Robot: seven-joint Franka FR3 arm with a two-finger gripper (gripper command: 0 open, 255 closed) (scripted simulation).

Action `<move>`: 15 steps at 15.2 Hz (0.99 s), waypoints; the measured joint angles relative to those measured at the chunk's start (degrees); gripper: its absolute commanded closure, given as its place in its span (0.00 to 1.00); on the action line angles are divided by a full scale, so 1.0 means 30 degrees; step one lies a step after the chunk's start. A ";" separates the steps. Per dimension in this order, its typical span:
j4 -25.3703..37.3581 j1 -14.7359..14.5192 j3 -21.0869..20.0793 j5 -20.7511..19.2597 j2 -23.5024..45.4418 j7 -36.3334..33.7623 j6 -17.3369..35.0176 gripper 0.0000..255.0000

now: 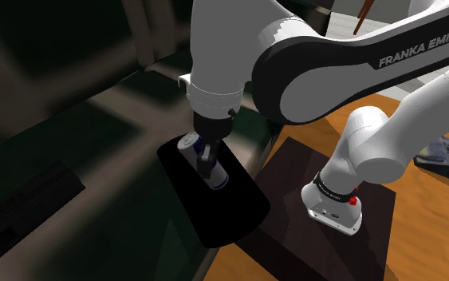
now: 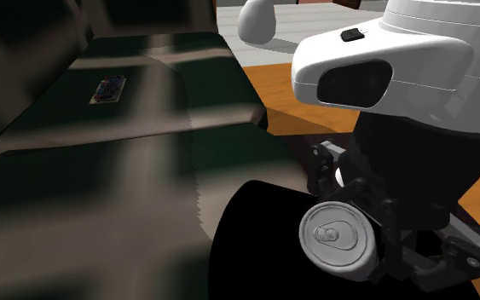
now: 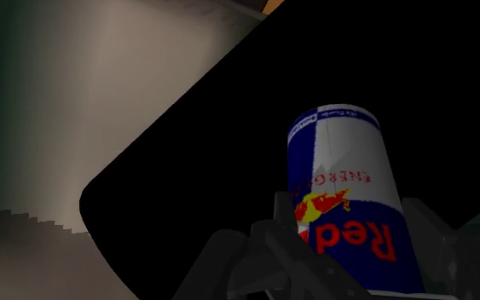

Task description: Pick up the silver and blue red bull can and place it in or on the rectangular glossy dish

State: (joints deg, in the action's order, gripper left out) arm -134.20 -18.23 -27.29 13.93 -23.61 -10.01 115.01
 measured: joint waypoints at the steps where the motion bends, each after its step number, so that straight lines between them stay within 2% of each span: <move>1: -0.0027 -0.0008 0.0018 0.0015 -0.0030 0.0026 0.0003 1.00; 2: -0.0011 -0.0005 0.0015 0.0006 -0.0009 0.0022 -0.0001 0.00; 8: -0.0103 -0.0020 -0.0024 0.0007 0.0051 0.0001 -0.0062 0.00; 12: 0.1353 0.0024 0.0316 -0.0108 -0.0361 -0.0020 -0.1906 0.00; 15: 0.1753 0.0052 0.0463 -0.0146 -0.0500 0.0029 -0.2465 0.00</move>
State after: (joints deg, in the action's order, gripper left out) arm -128.94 -18.07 -25.91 13.50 -25.11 -9.92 107.61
